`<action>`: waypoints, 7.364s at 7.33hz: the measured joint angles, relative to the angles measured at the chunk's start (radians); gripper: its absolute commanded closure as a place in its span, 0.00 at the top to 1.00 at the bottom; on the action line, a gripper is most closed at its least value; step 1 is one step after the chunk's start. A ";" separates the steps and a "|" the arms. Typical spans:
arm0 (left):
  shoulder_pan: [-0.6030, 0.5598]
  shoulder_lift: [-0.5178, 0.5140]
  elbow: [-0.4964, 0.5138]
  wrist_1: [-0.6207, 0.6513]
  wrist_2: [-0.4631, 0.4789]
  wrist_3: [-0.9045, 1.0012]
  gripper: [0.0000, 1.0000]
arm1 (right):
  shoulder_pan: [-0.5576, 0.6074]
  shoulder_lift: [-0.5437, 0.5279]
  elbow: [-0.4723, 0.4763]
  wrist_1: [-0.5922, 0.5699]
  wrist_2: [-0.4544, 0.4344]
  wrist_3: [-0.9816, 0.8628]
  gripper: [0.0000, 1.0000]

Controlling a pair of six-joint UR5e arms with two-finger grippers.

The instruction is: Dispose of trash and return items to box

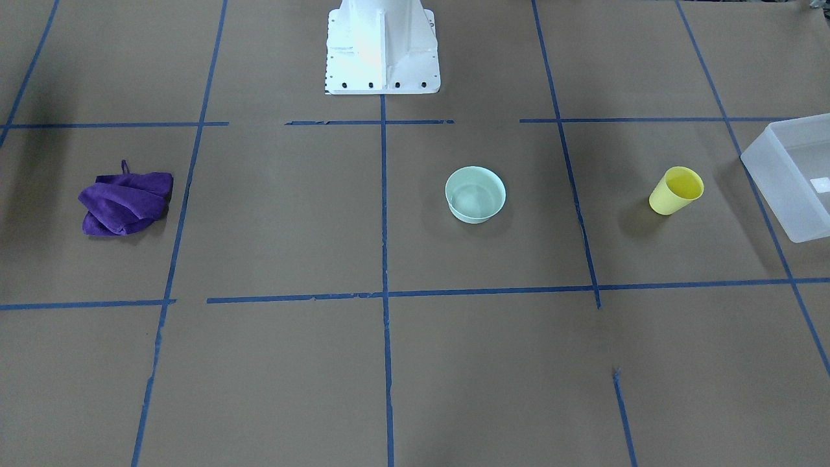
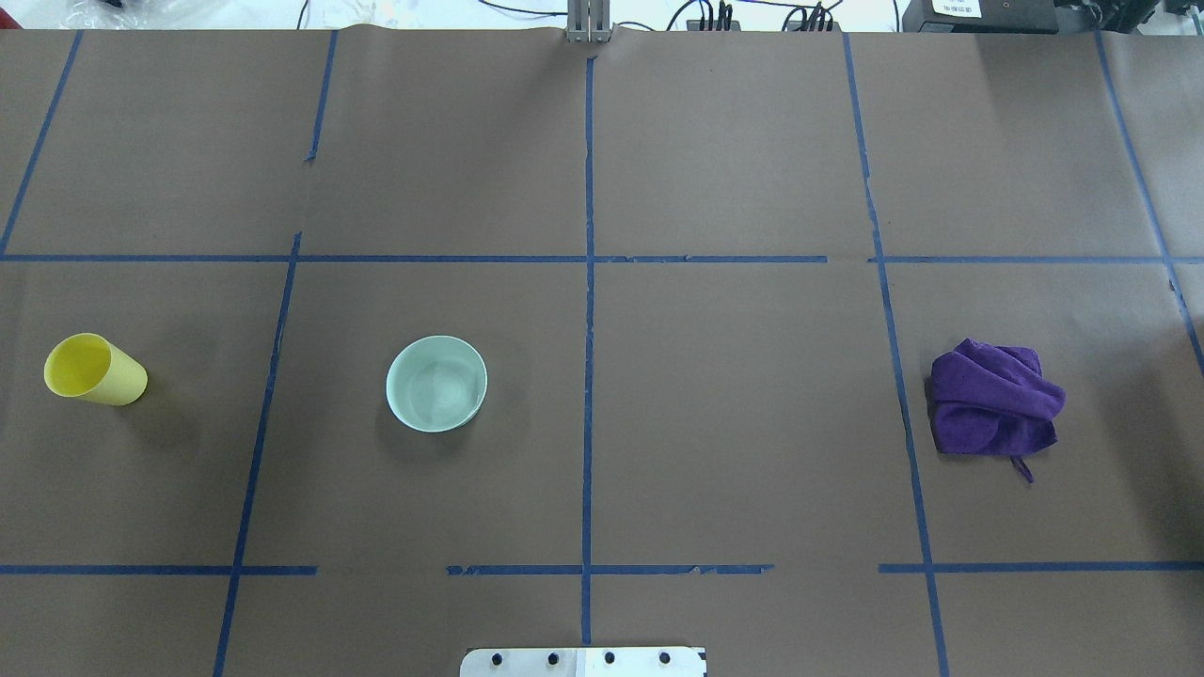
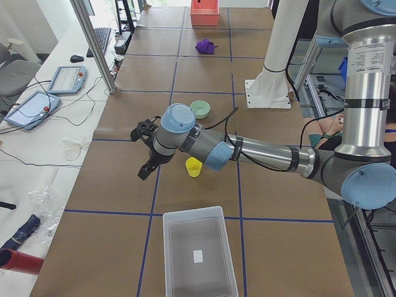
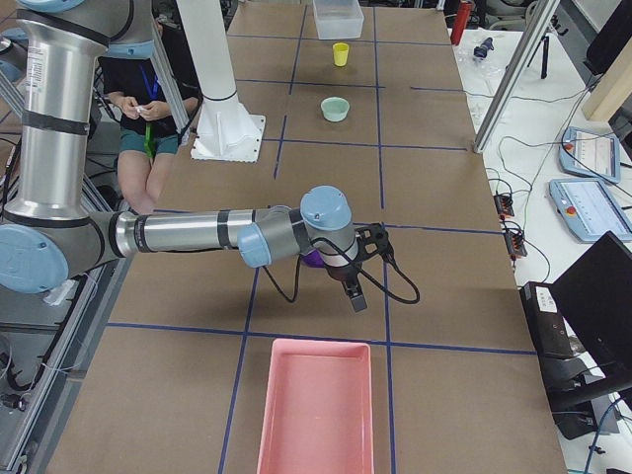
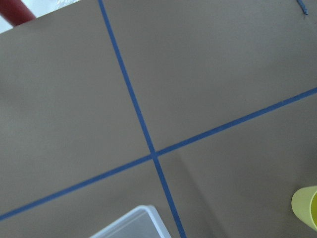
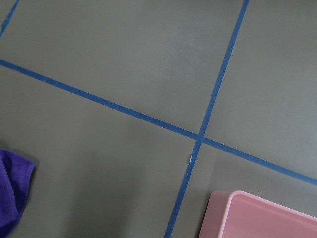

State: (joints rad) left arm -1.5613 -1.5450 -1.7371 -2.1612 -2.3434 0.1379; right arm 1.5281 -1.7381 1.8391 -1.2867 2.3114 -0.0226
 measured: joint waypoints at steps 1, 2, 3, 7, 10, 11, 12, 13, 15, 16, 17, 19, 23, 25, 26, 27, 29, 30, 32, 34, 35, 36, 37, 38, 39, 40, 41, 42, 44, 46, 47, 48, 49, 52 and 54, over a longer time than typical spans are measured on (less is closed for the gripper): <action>0.009 -0.005 0.055 -0.158 0.000 -0.047 1.00 | 0.000 0.014 -0.005 0.020 0.021 0.071 1.00; 0.028 -0.004 0.096 -0.298 0.002 -0.158 1.00 | 0.000 0.023 -0.014 0.043 0.030 0.110 1.00; 0.071 -0.003 0.110 -0.381 0.017 -0.259 1.00 | -0.003 0.030 -0.026 0.067 0.035 0.125 1.00; 0.324 0.096 0.073 -0.437 0.186 -0.580 0.89 | -0.019 0.033 -0.066 0.135 0.036 0.133 1.00; 0.532 0.171 0.055 -0.462 0.357 -0.902 0.74 | -0.020 0.024 -0.070 0.139 0.041 0.135 1.00; 0.575 0.197 0.055 -0.496 0.378 -0.956 0.74 | -0.020 0.021 -0.070 0.139 0.041 0.136 1.00; 0.601 0.227 0.054 -0.532 0.386 -0.976 0.67 | -0.020 0.018 -0.070 0.139 0.042 0.136 1.00; 0.626 0.248 0.055 -0.554 0.390 -0.983 0.49 | -0.020 0.017 -0.070 0.139 0.042 0.136 1.00; 0.657 0.261 0.055 -0.566 0.395 -1.000 0.01 | -0.020 0.014 -0.070 0.139 0.042 0.135 1.00; 0.662 0.262 0.055 -0.566 0.396 -1.011 0.00 | -0.020 0.011 -0.070 0.139 0.042 0.135 1.00; 0.665 0.262 0.055 -0.566 0.397 -1.018 0.00 | -0.020 0.010 -0.070 0.139 0.042 0.135 1.00; 0.664 0.262 0.042 -0.564 0.390 -1.014 0.00 | -0.020 0.008 -0.070 0.140 0.042 0.135 1.00; 0.412 0.308 -0.020 -0.453 0.085 -0.650 0.00 | -0.020 0.008 -0.070 0.139 0.042 0.135 1.00; 0.170 0.281 -0.020 -0.192 0.001 -0.240 0.00 | -0.020 0.008 -0.070 0.139 0.042 0.135 1.00; 0.063 0.241 -0.004 -0.054 -0.007 -0.035 0.00 | -0.020 0.008 -0.070 0.139 0.042 0.135 1.00; -0.014 0.198 0.028 0.046 -0.007 0.133 0.00 | -0.020 0.008 -0.070 0.139 0.042 0.135 1.00; -0.072 0.167 0.105 0.090 -0.008 0.273 0.00 | -0.020 0.008 -0.070 0.139 0.042 0.135 1.00; -0.075 0.170 0.145 0.033 -0.007 0.252 0.00 | -0.020 0.008 -0.070 0.139 0.041 0.135 1.00; -0.049 0.200 0.226 -0.151 -0.007 0.153 0.00 | -0.020 0.008 -0.070 0.139 0.040 0.135 1.00; 0.007 0.249 0.251 -0.250 -0.011 0.122 0.00 | -0.020 0.008 -0.070 0.139 0.040 0.135 1.00; 0.030 0.273 0.255 -0.278 -0.013 0.120 0.00 | -0.020 0.008 -0.071 0.139 0.039 0.135 1.00; 0.048 0.291 0.257 -0.293 -0.014 0.122 0.08 | -0.020 0.008 -0.071 0.139 0.039 0.135 1.00; 0.067 0.302 0.259 -0.302 -0.015 0.122 0.65 | -0.020 0.008 -0.071 0.139 0.039 0.135 1.00; 0.086 0.306 0.262 -0.306 -0.016 0.122 0.73 | -0.020 0.008 -0.071 0.139 0.040 0.136 1.00; 0.099 0.307 0.263 -0.309 -0.017 0.121 1.00 | -0.020 0.008 -0.070 0.139 0.042 0.138 1.00; 0.105 0.306 0.262 -0.318 -0.017 0.116 1.00 | -0.022 0.009 -0.066 0.141 0.047 0.138 1.00; 0.107 0.297 0.253 -0.330 -0.016 0.095 1.00 | -0.028 0.012 -0.055 0.155 0.052 0.146 1.00; 0.108 0.272 0.236 -0.329 -0.015 0.056 1.00 | -0.052 0.016 -0.043 0.197 0.053 0.179 1.00; 0.107 0.171 0.196 -0.243 -0.013 0.000 1.00 | -0.161 0.030 -0.035 0.312 0.018 0.257 1.00; 0.105 0.046 0.130 -0.063 -0.012 -0.012 1.00 | -0.299 0.021 -0.029 0.379 -0.022 0.393 0.92; 0.105 -0.004 0.113 -0.007 -0.011 -0.013 1.00 | -0.377 0.003 -0.023 0.406 -0.056 0.469 0.91; 0.104 -0.033 0.101 0.025 -0.011 -0.013 1.00 | -0.470 -0.023 -0.019 0.455 -0.124 0.563 0.91; 0.103 -0.046 0.091 0.042 -0.011 -0.014 1.00 | -0.574 -0.039 -0.017 0.502 -0.222 0.657 0.91; 0.101 -0.059 0.082 0.053 -0.011 -0.014 1.00 | -0.837 -0.039 -0.001 0.528 -0.498 0.807 0.59; 0.100 -0.058 0.082 0.053 -0.011 -0.014 1.00 | -0.908 -0.041 0.019 0.503 -0.550 0.812 0.00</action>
State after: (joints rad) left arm -1.4614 -1.6031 -1.6551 -2.1078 -2.3547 0.1242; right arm 0.6200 -1.7791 1.8584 -0.7842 1.7613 0.7892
